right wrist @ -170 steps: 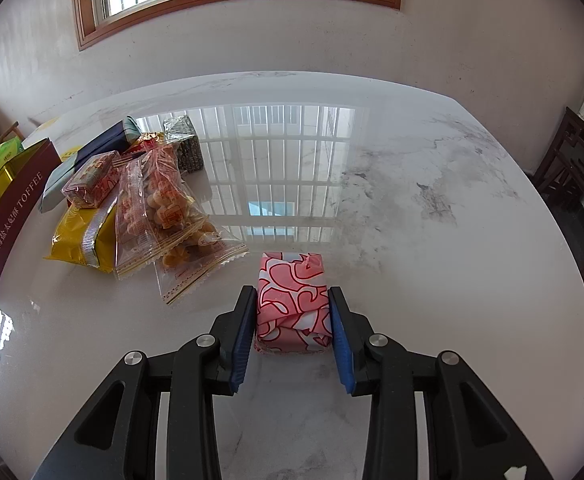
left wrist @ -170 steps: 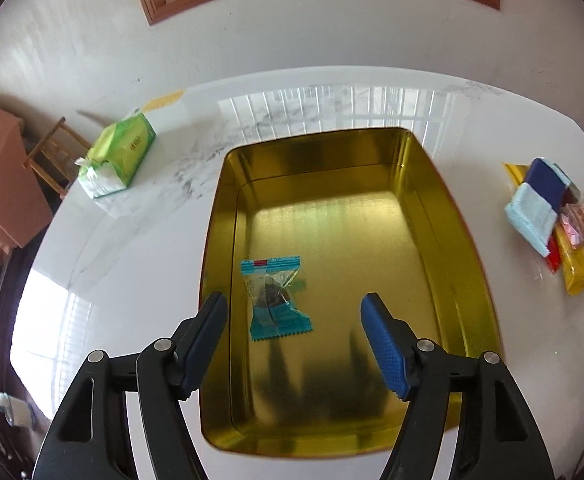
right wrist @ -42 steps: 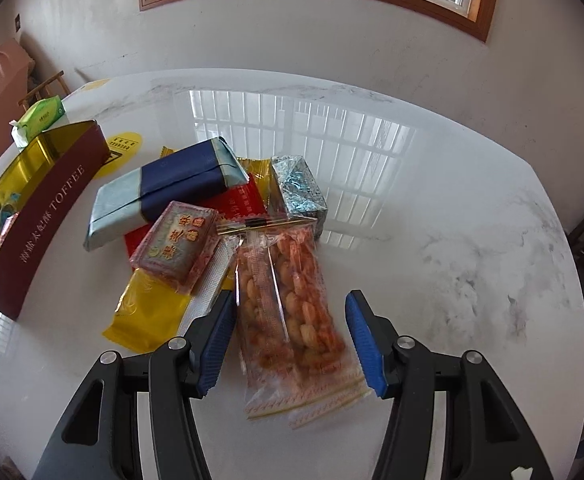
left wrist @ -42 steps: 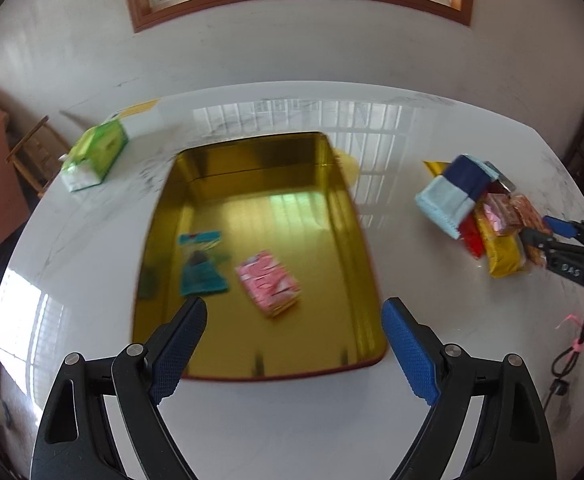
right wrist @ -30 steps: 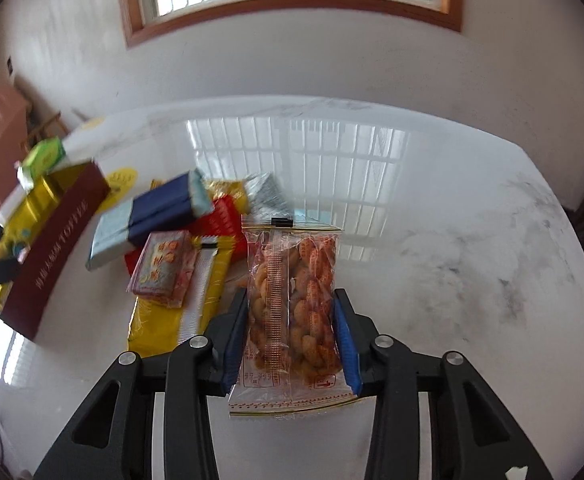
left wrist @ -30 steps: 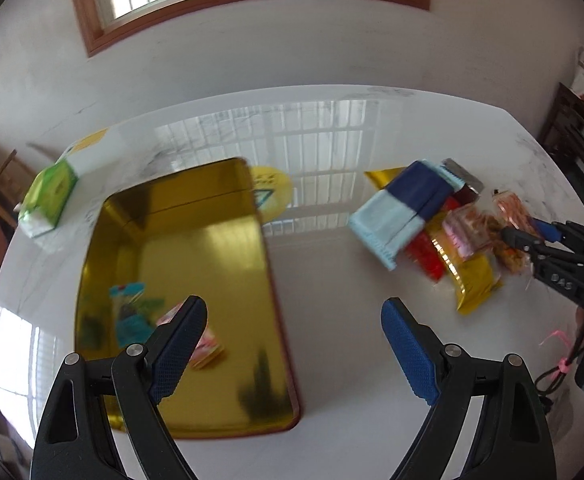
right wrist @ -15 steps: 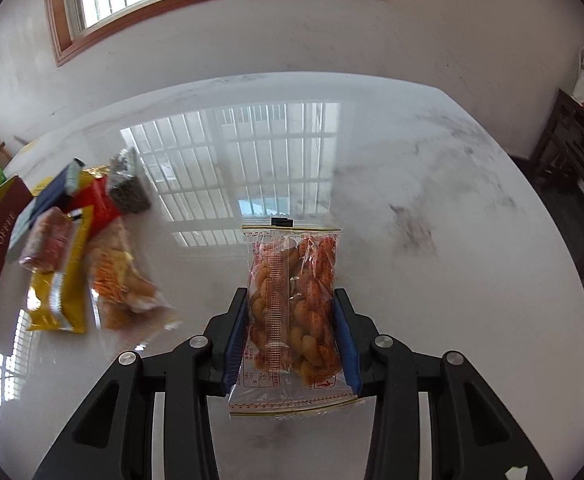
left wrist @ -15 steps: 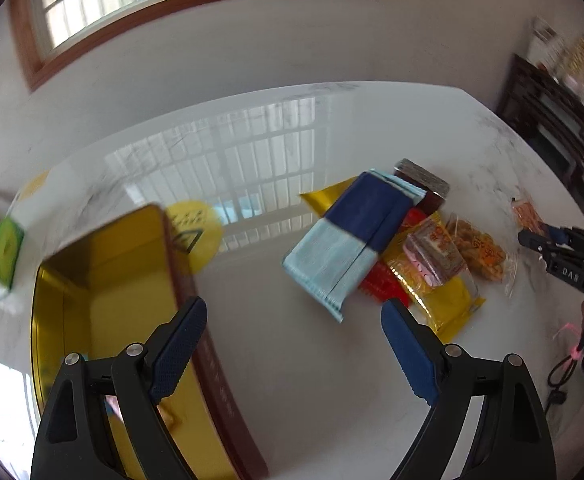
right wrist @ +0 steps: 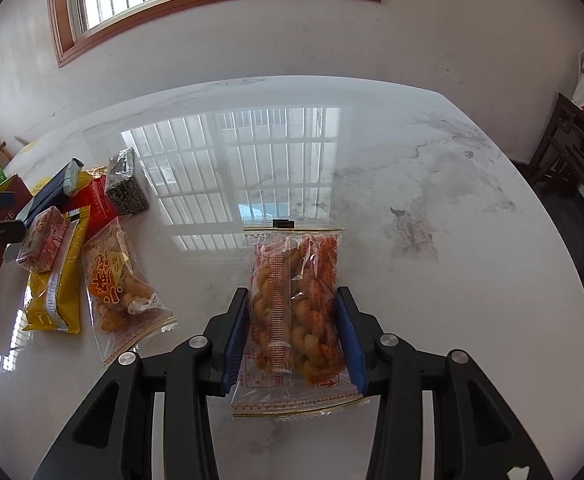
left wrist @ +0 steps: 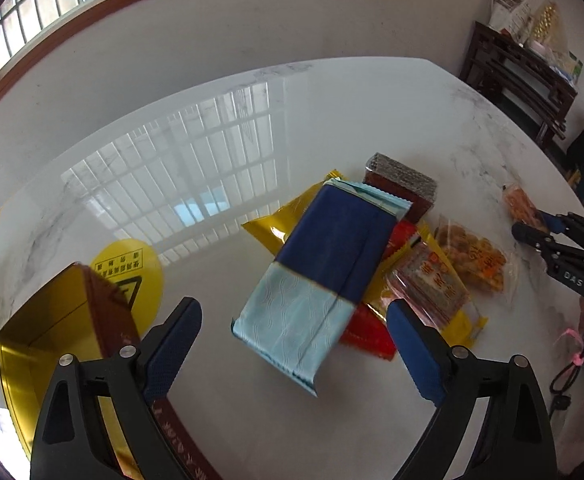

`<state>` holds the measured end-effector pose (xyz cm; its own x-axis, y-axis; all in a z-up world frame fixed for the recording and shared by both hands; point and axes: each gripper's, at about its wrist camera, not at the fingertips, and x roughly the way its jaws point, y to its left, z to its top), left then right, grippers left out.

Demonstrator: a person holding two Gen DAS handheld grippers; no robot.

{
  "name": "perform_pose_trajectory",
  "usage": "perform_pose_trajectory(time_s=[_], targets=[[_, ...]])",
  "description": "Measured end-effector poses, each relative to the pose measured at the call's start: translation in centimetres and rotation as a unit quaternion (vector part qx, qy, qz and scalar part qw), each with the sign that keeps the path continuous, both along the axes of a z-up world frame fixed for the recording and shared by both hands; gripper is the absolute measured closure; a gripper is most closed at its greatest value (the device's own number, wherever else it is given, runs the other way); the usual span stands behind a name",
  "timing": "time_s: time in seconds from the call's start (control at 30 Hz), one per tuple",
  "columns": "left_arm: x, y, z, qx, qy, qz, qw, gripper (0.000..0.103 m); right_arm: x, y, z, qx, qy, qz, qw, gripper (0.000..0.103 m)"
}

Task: Organize snacks
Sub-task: 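Grasp the blue-and-light-blue packet with the left tool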

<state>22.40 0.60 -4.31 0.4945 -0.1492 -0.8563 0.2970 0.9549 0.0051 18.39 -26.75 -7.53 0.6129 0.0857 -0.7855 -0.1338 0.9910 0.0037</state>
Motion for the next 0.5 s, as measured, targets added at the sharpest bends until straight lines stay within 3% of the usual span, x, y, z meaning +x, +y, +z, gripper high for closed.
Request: perform_pose_trajectory(time_s=[0.2,0.27,0.33,0.4,0.5], targets=[[1.4,0.3,-1.6,-0.013,0.03,0.029,0.999,0.011,0.0,0.1,0.0,-0.001,0.0,0.0,1.0,0.061],[1.5,0.4,-2.0,-0.019,0.038,0.041,0.9983,0.018,0.0,0.1,0.0,-0.001,0.0,-0.001,1.0,0.061],[1.3,0.7,-1.9,-0.037,0.036,0.046,0.9976,0.036,0.0,0.1,0.0,-0.001,0.0,-0.001,1.0,0.061],[1.3,0.9,-1.9,-0.042,0.041,0.06,0.9965,0.046,0.0,0.1,0.0,-0.001,0.0,-0.001,1.0,0.061],[1.5,1.1,-2.1,-0.043,0.046,0.074,0.9952,0.05,0.0,0.1,0.0,-0.001,0.0,-0.001,1.0,0.061]])
